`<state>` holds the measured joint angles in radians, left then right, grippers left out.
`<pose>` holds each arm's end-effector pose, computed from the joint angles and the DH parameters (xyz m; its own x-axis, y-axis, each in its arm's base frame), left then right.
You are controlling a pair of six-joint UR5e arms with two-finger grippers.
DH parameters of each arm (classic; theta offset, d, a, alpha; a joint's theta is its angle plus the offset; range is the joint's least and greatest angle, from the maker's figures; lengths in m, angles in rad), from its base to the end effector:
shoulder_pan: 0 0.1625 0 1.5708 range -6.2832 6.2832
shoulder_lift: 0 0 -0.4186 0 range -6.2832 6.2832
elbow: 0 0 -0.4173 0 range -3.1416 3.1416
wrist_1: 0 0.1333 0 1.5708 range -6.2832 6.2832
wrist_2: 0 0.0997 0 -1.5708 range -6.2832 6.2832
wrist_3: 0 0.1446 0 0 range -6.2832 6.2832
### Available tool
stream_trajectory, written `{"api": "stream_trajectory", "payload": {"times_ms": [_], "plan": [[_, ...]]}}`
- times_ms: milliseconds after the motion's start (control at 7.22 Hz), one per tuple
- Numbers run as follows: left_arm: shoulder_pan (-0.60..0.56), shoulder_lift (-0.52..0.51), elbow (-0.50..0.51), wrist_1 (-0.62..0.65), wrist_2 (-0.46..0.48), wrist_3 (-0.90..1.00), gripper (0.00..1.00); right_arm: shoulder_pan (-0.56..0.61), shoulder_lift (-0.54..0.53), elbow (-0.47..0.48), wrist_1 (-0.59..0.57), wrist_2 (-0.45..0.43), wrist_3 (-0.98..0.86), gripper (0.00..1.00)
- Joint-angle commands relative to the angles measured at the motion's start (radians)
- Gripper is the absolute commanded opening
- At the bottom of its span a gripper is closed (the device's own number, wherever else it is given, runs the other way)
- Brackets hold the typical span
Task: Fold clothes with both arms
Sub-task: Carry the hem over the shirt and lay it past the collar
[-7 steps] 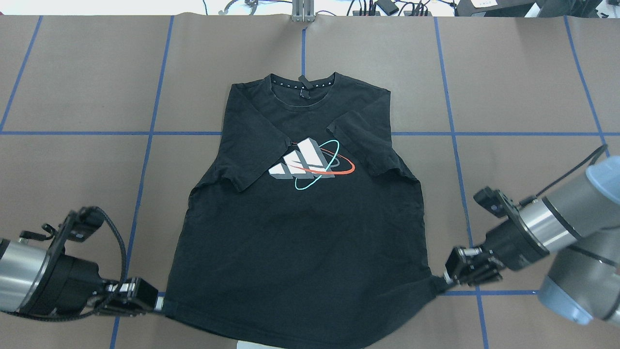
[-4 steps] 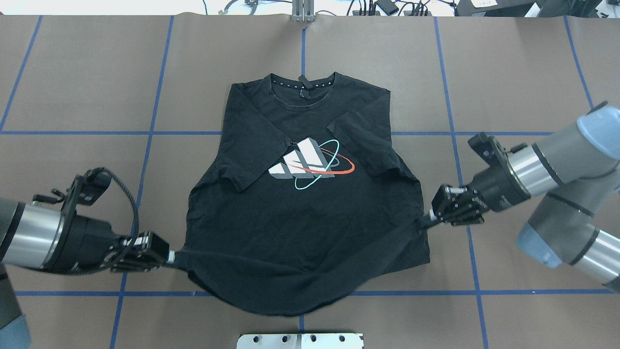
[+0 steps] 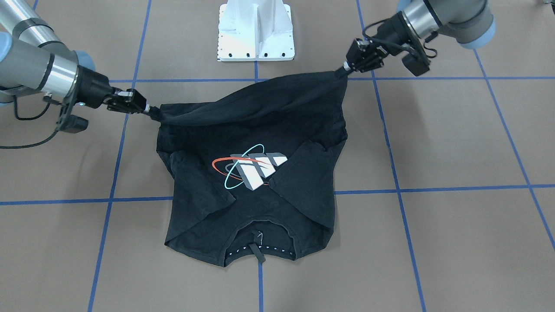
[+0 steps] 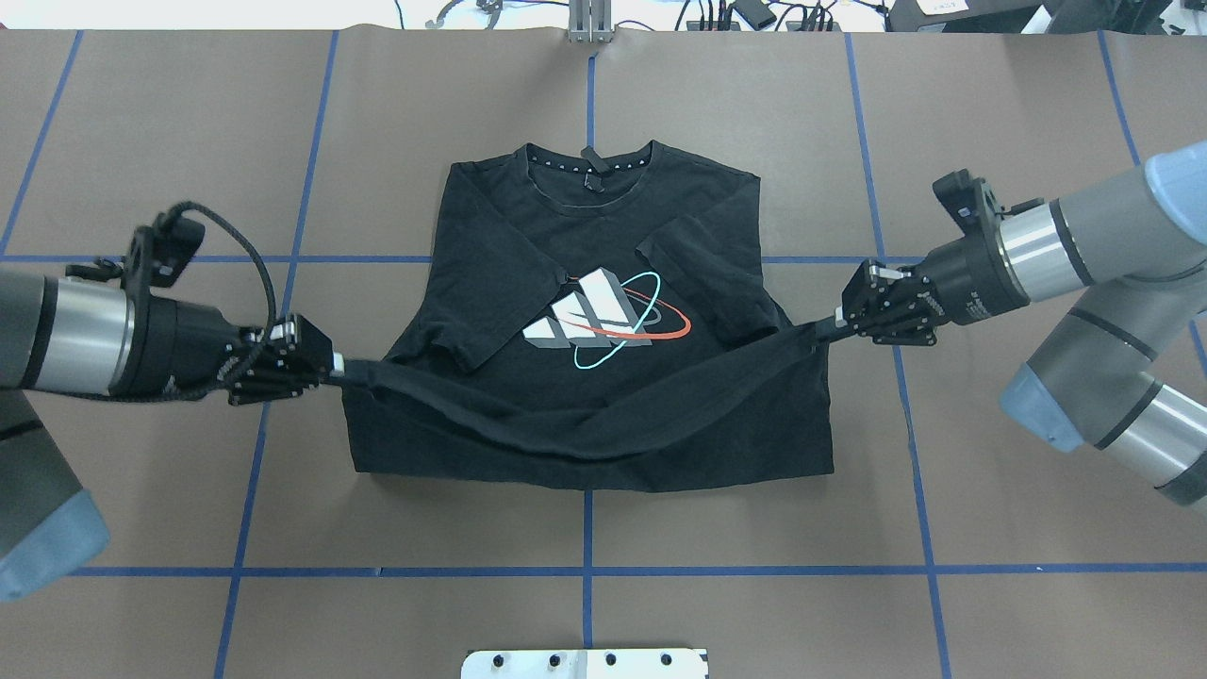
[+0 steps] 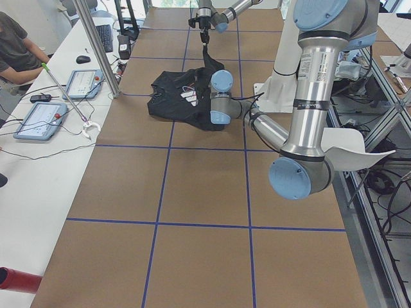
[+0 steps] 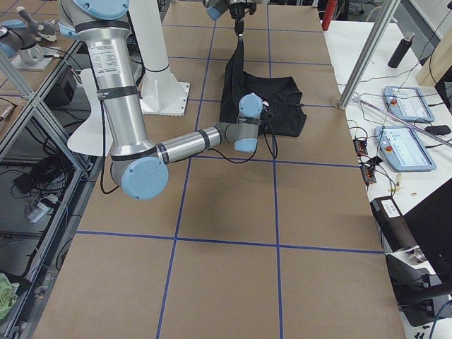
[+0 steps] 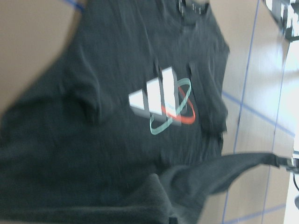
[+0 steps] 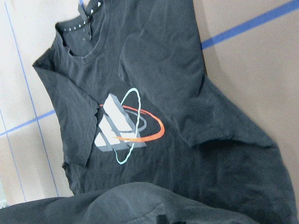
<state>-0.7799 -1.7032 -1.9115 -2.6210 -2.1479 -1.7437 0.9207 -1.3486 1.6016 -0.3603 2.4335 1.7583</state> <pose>0.3546 -0.4272 0.2935 -0.0015 -0.2013 -0.9795 0.2046 0.9587 -0.1974 -0.3448 -0.4922 0.3773 0.0524 0.2692 0.9617 -0.0716 0.9615 -0.2653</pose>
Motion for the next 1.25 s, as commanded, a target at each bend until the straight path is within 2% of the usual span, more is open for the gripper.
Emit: {"api": "stream_trajectory", "payload": {"times_ms": [0, 139, 416, 693, 1108], "plan": [[-0.051, -0.082, 0.130, -0.001, 0.008, 0.001, 0.00, 0.046, 0.005, -0.025, 0.001, -0.060, -0.022, 0.00], [-0.070, -0.151, 0.220, -0.001, 0.008, 0.003, 0.00, 0.047, 0.038, -0.052, 0.000, -0.112, -0.022, 0.00], [-0.102, -0.243, 0.357, -0.001, 0.043, 0.003, 0.00, 0.058, 0.101, -0.106, -0.022, -0.142, -0.022, 0.00], [-0.105, -0.288, 0.429, -0.001, 0.071, 0.001, 0.00, 0.058, 0.189, -0.194, -0.023, -0.175, -0.022, 0.00], [-0.122, -0.289, 0.466, -0.001, 0.088, 0.001, 0.00, 0.058, 0.223, -0.285, -0.022, -0.232, -0.071, 0.00]]}}
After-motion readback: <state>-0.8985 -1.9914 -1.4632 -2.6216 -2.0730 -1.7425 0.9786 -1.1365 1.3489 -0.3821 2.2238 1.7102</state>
